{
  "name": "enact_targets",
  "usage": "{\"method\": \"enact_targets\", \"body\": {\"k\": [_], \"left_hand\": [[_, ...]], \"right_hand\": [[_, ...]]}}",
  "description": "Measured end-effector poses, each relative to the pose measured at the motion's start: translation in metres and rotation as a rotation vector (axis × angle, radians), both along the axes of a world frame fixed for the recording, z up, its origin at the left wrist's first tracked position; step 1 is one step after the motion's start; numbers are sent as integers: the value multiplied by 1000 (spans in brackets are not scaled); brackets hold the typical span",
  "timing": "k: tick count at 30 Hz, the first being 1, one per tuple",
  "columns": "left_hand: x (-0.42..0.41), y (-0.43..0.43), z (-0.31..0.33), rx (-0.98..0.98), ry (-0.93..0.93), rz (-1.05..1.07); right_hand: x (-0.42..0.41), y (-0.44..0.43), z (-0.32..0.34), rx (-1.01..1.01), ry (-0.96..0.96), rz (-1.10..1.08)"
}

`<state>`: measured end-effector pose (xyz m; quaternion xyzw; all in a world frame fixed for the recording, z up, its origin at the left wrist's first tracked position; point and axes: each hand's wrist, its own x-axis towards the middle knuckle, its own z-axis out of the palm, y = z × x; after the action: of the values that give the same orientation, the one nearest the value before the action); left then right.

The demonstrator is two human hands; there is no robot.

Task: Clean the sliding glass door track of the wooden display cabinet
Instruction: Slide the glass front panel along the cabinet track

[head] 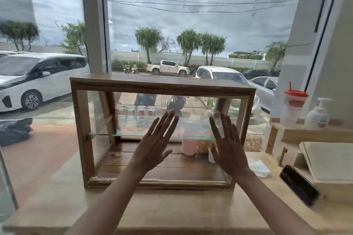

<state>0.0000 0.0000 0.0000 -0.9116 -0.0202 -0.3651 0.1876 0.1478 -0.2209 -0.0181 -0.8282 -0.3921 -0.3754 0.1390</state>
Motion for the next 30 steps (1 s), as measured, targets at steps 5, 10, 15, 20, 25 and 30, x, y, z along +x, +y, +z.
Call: {"method": "enact_targets", "body": {"k": [5,10,15,20,25,30], "left_hand": [[13,5,-5,13,56,90],[23,10,-14,-28,47,143],[26,26,-15,-5,58,128],[23,39,-16,30,48,125],[11,53,-14,75,58,151],[1,63,-10,103,60,177]], "right_hand": [[7,1,-15,-16,46,-31],[13,6,-23,-19,35,-33],[16,6,-25,-15,17,-27],[12,15,-28,26,24,-18],[-2,37,-31,73,23,-2],[-8,51,-31,63,48,20]]}}
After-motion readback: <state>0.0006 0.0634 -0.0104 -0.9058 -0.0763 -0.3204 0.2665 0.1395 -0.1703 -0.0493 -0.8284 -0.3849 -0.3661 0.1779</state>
